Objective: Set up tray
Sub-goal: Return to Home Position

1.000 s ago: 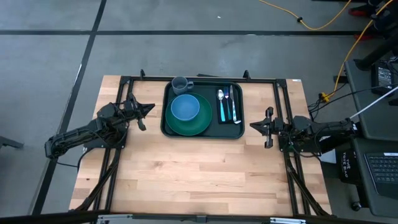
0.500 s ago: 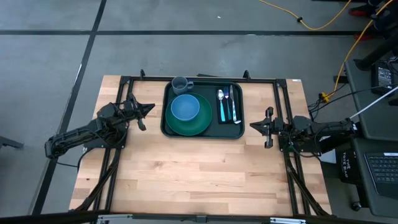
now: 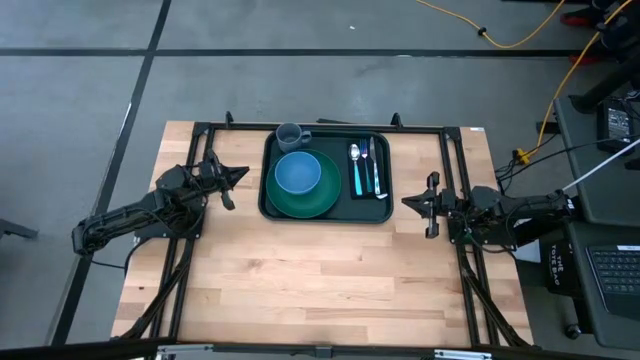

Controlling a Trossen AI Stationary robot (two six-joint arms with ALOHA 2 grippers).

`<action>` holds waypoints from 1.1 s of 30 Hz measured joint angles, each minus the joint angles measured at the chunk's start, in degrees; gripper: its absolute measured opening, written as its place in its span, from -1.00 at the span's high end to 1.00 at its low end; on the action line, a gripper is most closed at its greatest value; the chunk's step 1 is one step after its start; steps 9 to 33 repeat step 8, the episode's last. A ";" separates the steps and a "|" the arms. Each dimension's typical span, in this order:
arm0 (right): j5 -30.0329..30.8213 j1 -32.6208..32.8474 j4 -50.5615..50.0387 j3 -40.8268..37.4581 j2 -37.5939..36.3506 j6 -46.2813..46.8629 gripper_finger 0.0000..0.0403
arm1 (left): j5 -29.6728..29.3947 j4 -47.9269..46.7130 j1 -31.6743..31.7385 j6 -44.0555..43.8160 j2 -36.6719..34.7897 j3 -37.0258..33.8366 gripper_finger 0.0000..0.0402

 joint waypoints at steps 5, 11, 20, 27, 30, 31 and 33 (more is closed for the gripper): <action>0.00 0.00 0.00 0.00 -0.02 -0.02 0.87 | 0.00 -0.01 0.01 -0.01 -0.01 0.00 0.96; 0.00 0.00 0.00 0.00 0.00 0.00 0.87 | 0.00 -0.01 0.00 -0.01 0.00 -0.02 0.96; 0.00 0.00 0.00 0.00 0.00 0.00 0.87 | 0.00 -0.01 0.00 -0.01 0.00 -0.02 0.96; 0.00 0.00 0.00 0.00 0.00 0.00 0.87 | 0.00 -0.01 0.00 -0.01 0.00 -0.02 0.96; 0.00 0.00 0.00 0.00 0.00 0.00 0.87 | 0.00 -0.01 0.00 -0.01 0.00 -0.02 0.96; 0.00 0.00 0.00 0.00 0.00 0.00 0.87 | 0.00 -0.01 0.00 -0.01 0.00 -0.02 0.96; 0.00 0.00 0.00 0.00 0.00 0.00 0.87 | 0.00 -0.01 0.00 -0.01 0.00 -0.02 0.96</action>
